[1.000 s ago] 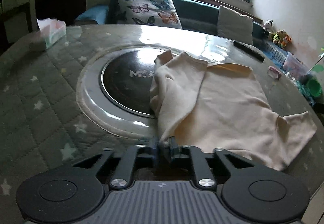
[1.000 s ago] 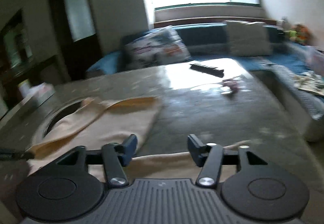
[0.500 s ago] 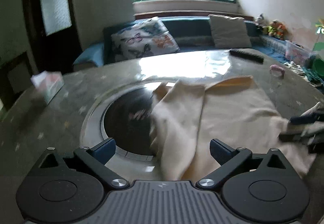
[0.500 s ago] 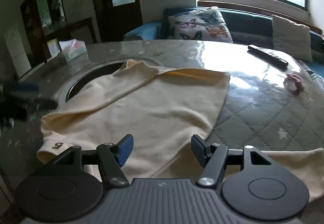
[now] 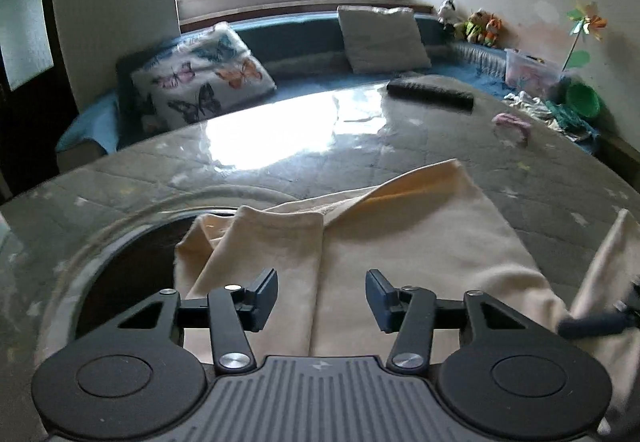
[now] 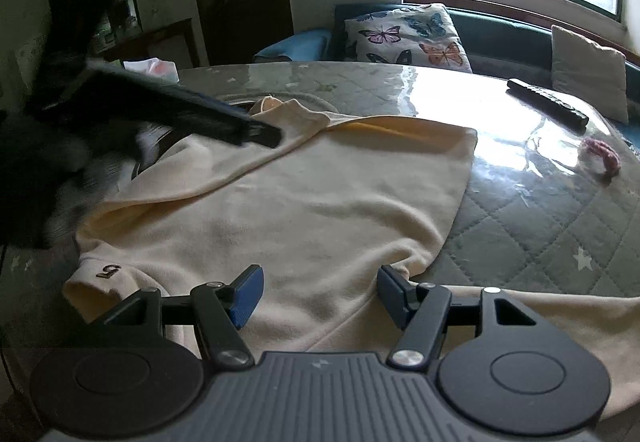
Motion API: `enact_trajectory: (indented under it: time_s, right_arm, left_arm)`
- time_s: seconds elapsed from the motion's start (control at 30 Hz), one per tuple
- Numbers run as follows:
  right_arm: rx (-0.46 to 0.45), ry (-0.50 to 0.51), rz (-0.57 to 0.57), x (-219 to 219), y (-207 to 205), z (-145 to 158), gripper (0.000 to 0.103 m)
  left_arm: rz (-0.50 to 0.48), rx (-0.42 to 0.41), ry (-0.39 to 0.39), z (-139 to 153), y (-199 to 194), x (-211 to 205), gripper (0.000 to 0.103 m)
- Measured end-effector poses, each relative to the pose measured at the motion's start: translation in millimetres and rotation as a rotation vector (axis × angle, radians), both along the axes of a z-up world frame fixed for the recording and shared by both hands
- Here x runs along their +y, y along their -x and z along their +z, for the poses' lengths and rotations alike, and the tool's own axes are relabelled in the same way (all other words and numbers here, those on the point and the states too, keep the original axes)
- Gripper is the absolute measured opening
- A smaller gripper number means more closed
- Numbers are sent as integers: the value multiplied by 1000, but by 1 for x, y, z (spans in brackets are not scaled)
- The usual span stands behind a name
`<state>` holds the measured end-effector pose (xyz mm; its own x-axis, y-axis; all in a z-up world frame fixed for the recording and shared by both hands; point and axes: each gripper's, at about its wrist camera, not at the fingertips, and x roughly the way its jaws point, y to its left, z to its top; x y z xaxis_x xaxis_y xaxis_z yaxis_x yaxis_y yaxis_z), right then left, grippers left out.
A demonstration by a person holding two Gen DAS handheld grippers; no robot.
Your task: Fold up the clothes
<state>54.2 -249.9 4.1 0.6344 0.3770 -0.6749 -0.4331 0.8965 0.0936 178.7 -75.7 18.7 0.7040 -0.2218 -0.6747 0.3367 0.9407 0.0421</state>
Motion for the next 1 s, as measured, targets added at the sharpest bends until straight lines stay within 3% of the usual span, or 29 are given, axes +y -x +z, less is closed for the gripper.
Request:
enact_trajectory:
  time_s: [0.13,0.23,0.3,0.37,0.57,0.87,1.0]
  right_arm:
    - [-2,9,11,-1,0,0,64]
    - [-3,16,20,-1,0,0,65]
    - [-3,17,21,-1,0,0,65]
    - [-3,17,21,-1,0,0,65]
    - [-14,19,17,0,2,1,64]
    - [-65,19,69,7,11,16,65]
    - [-72,6,128,17,14,21,64]
  left_arm:
    - [24,54,-5,-17,-24,1,47]
    - [34,42,-9,-21,-28,5,39]
    - [44,31,-4,-21,-29,10,17]
    - [66,21,14,-19,-27,19,6]
    - [173,-35,89,2,-12,59,4]
    - [441,-142,157,39,47,162,4]
    - [553,-137,110,35,66,200,4]
